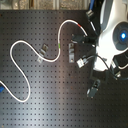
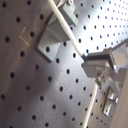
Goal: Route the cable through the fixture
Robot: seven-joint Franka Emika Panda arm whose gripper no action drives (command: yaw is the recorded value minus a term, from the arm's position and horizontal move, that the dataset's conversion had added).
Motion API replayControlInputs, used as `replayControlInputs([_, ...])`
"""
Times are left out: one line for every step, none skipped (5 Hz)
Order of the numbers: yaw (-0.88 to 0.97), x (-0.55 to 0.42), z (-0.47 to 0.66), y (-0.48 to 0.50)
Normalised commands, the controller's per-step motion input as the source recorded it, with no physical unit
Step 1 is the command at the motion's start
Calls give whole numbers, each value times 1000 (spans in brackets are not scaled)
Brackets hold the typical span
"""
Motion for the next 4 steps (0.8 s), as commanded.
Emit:
replayControlInputs([-154,94,96,410])
replayControlInputs([-237,107,153,489])
replayControlInputs([-123,20,184,145])
replayControlInputs([-100,-2,391,37])
